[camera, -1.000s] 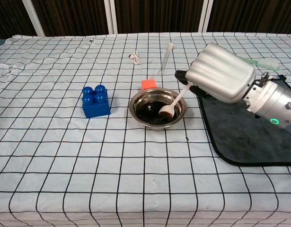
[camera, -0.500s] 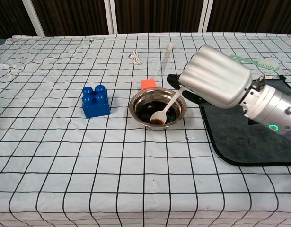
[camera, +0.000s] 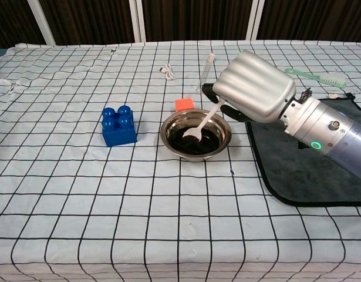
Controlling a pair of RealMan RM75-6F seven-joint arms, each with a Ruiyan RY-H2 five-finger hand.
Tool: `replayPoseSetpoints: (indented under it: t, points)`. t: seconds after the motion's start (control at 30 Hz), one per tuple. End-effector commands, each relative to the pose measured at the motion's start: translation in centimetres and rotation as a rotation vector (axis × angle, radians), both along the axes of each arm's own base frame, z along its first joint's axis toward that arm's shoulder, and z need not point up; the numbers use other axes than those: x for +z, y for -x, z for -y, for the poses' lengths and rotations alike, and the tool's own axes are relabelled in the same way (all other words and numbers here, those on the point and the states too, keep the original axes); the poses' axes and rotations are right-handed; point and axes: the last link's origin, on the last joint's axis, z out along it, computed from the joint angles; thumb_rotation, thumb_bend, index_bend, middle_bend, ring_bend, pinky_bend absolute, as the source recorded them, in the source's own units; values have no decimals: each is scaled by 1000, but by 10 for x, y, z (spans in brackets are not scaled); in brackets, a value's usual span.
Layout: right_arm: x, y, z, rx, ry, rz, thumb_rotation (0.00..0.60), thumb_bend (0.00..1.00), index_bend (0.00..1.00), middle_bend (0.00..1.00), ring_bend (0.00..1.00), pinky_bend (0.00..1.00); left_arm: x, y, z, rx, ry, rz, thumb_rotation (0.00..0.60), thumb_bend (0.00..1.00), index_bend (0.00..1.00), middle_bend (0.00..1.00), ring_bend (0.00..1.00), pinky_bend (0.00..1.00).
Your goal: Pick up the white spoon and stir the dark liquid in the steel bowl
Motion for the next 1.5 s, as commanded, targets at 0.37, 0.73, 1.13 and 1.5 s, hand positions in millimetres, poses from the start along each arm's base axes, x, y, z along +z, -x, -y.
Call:
replayPoseSetpoints:
  t: [0.37,0.73,1.13,1.5]
  points:
    - [-2,0,2,-38,-15,16,600,357,424,818,1000,1000,0,0,0,3,1,-1,600,195,99,5,0,0]
    - [5,-1,6,-112,-14,27,600,323,174,785,979,1000,0,0,-1,1,1,1,600,195,99,5,0,0]
    - [142,37,6,-566,-136,382,600,286,170,422,528,573,-3,-3,1,-28,40,17,600,195,99,5,0,0]
    - [250,106,-28,-790,-55,457,600,262,168,313,431,454,-6,-7,4,-61,78,22,600,195,85,5,0,0]
